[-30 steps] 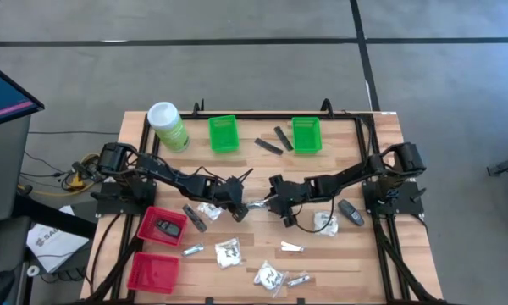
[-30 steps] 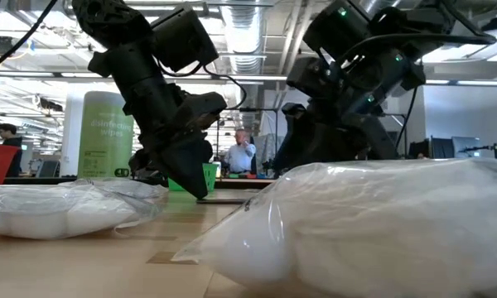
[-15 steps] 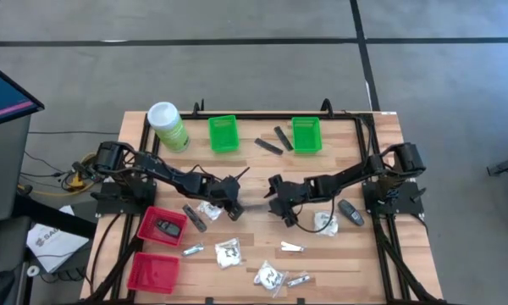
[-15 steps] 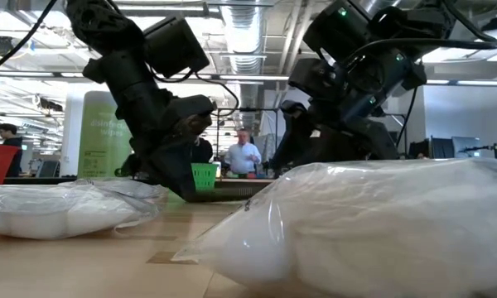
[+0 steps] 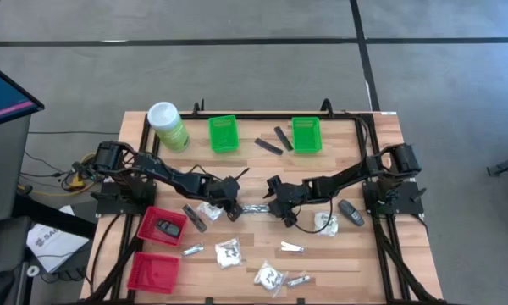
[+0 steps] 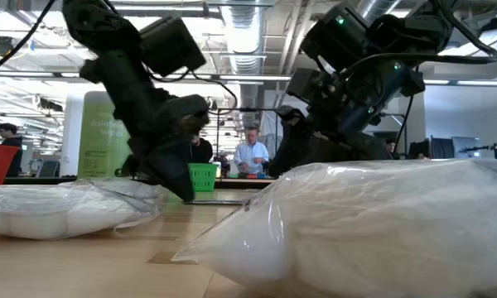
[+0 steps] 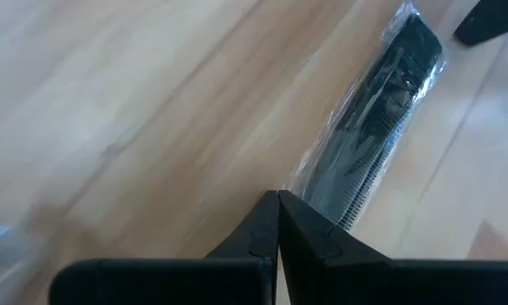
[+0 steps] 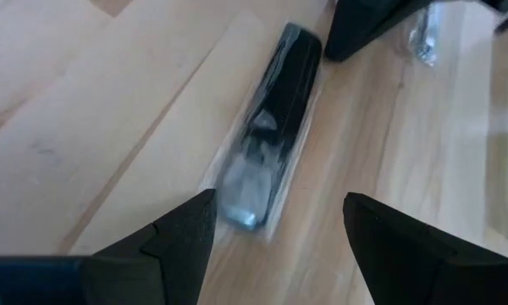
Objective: Pick & Place Travel size toiletries
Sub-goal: Put the black comb into the bottom red basket
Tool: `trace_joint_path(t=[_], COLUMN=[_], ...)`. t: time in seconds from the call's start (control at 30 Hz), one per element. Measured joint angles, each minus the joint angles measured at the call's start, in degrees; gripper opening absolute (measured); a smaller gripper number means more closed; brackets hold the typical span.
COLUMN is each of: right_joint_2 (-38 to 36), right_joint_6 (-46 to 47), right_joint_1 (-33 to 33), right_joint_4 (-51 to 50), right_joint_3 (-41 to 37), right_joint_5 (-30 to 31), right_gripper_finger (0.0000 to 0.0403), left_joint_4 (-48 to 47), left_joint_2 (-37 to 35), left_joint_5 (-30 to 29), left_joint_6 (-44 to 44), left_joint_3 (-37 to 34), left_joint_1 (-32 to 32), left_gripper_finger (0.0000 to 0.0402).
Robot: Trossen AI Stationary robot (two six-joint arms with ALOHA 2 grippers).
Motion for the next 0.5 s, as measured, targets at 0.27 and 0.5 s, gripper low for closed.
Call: trace_joint_path(t=[0.27, 0.5], right_joint_2=[0.00, 0.10], right_joint_6=[0.00, 0.49], right_joint_1=[2.86, 2.96], right_joint_4=[-0.08, -0.46], right_joint_3=[1.24, 1.92], right_joint_5=[3.64, 2.32], right_gripper_finger=[0.0249, 0.0249], left_joint_4=[2.39, 3.56], left_joint_2=[-4.37, -1.43], left_joint_5=[-0.65, 1.33], left_joint_6=[1.84, 1.86], left_joint_3=[0.12, 0.21], left_joint_1=[-0.02, -0.02], left_gripper_finger=[0.0000, 0.0000])
